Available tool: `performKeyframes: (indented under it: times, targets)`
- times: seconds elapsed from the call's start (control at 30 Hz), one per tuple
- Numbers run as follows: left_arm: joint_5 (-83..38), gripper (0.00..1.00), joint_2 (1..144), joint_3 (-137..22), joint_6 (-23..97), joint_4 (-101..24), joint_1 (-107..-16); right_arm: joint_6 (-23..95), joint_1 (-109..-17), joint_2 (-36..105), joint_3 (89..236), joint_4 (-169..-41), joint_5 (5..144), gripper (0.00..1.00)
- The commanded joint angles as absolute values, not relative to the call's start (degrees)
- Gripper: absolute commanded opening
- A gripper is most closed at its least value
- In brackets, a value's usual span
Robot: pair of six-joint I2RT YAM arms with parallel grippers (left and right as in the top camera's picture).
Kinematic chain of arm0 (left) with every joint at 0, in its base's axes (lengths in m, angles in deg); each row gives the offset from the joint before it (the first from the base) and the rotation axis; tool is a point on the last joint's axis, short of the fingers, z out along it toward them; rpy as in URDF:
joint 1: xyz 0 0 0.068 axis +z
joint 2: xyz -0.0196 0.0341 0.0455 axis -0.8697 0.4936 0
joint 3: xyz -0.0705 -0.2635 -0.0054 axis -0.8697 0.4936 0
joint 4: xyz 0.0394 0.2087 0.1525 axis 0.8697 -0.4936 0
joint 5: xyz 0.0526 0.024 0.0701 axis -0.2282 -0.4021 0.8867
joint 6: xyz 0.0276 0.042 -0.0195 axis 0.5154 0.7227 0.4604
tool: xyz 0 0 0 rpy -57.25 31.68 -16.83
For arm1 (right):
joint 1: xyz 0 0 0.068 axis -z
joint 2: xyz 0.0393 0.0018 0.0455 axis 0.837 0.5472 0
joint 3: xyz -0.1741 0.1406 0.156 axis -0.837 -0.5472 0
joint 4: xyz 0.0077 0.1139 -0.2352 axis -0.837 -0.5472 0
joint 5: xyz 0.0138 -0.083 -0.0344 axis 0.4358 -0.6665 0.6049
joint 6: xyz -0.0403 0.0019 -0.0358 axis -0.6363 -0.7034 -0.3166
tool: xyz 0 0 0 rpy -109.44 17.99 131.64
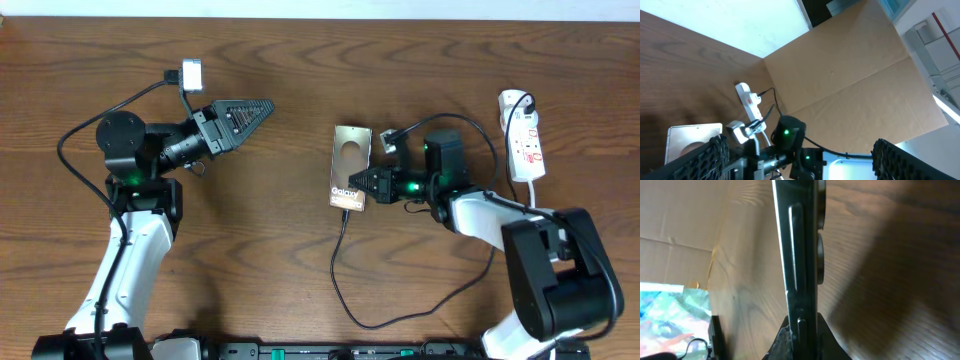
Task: Plug charger to phone and switch on socket
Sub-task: 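Lower the phone to the table with the left gripper and release it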
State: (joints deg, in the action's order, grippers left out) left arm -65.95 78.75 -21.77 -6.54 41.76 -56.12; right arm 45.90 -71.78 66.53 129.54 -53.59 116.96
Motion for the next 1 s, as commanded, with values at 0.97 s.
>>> performKeyframes:
  times: [0.97]
  targets:
    - [-65.7, 0.93, 78.6, -22.4, -6.1, 42.0, -55.9, 48.4, -71.5, 70.3, 130.3, -55.7, 99.0, 0.08]
